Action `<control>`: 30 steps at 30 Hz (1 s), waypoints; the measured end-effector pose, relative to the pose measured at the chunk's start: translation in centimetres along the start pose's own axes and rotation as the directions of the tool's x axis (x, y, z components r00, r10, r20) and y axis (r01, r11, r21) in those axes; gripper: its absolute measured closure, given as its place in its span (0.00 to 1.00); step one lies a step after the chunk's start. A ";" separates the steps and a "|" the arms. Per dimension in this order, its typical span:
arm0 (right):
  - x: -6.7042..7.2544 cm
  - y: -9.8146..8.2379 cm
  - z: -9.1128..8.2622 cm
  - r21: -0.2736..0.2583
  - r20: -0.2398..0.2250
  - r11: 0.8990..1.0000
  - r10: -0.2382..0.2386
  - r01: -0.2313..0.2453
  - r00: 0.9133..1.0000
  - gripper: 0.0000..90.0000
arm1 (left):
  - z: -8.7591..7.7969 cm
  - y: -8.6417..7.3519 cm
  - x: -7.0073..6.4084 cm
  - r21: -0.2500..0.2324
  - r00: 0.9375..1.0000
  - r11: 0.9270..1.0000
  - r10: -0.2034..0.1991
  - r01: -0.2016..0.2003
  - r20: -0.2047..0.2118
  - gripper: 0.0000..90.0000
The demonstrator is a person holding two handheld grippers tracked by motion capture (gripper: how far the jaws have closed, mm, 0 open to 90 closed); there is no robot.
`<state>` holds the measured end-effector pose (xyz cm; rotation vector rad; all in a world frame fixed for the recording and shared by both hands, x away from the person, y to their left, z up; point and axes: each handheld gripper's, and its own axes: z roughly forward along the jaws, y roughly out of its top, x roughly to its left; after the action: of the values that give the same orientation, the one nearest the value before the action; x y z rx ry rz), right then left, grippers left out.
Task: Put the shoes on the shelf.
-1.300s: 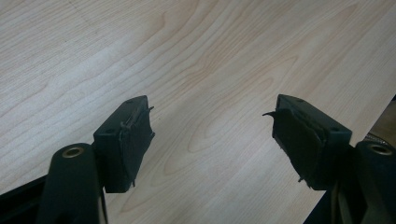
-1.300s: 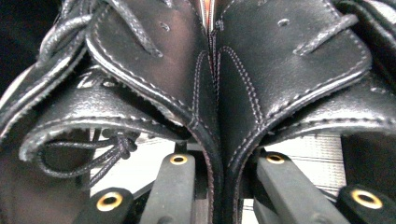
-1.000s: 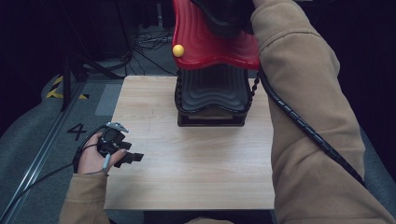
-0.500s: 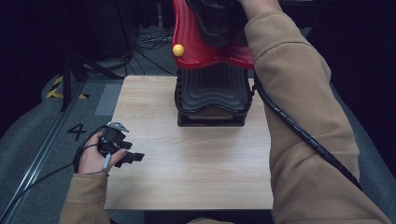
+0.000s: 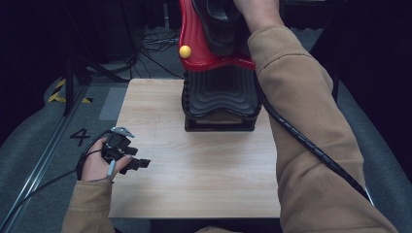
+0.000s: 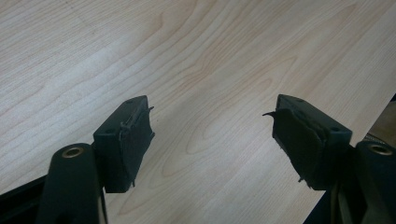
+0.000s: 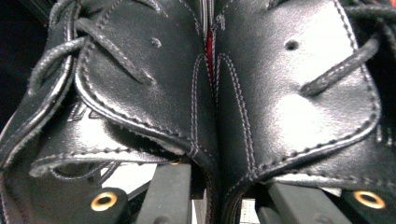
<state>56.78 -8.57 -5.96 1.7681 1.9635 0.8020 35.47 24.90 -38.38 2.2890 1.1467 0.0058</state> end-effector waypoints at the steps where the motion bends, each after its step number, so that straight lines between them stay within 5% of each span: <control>1: 0.0 -0.1 0.1 -0.004 -0.002 1.000 0.004 -0.004 1.000 0.88 | 0.0 0.0 0.0 0.001 1.000 1.000 -0.001 0.001 0.001 0.32; 20: 0.8 -0.9 1.4 -0.009 0.006 1.000 0.014 -0.014 1.000 0.77 | 0.0 0.2 -0.2 -0.001 1.000 1.000 0.008 -0.008 0.004 0.32; 30: 0.2 -1.1 1.3 0.079 -0.014 0.997 0.006 -0.005 1.000 0.56 | 0.0 0.2 -0.4 0.000 1.000 1.000 0.013 -0.013 0.004 0.32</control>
<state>56.75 -8.16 -7.61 1.8175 2.0260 0.7504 35.39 24.51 -38.16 2.2952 1.1301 0.0064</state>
